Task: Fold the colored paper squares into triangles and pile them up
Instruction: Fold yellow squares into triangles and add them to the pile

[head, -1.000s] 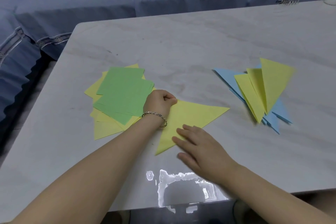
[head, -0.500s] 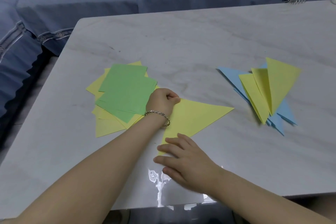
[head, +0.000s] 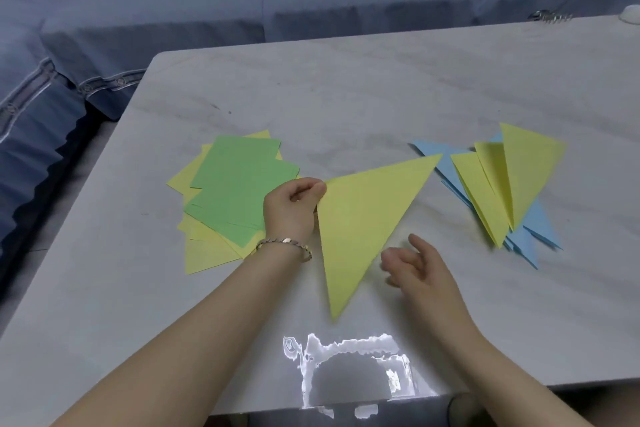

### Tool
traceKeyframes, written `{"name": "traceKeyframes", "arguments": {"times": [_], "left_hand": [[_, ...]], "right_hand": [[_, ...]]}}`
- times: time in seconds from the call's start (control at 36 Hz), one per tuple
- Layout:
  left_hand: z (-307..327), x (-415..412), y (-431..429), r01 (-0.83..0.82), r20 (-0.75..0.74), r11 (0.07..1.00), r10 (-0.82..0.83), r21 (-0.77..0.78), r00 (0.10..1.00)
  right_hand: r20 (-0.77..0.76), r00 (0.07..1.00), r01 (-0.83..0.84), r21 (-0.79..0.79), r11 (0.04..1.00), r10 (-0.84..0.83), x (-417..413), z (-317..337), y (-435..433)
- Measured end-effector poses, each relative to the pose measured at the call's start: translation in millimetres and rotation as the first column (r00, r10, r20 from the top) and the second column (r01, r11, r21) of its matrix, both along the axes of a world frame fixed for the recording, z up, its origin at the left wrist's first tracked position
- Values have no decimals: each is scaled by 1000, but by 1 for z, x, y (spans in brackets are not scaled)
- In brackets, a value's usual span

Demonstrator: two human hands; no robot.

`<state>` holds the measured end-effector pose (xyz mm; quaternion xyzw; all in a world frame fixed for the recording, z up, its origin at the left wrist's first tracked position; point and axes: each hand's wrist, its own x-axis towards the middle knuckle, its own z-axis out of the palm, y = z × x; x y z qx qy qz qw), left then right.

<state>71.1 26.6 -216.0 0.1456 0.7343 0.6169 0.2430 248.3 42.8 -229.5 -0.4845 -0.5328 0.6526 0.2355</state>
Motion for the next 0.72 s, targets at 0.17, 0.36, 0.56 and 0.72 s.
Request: {"name": "traceKeyframes", "arguments": {"times": [0.17,0.36,0.56,0.72], "left_hand": [[19,18,-8,14,121,991,-31,134,992],[8,-6,-28,192,-288,958,-250,-215,924],[-12,-44,-52,26,-396,579,-589,-815,704],[-15,-51,-55,64,-391,613,-577,-788,717]], "right_hand": [[-115,993,-18,-65,998,10,-5,22,22],[-12,932,350,291,890,-363,20,21,78],[281,853,240,537,809,-440,34,26,92],[325,943,-153,619,770,-74,16,12,59]]}}
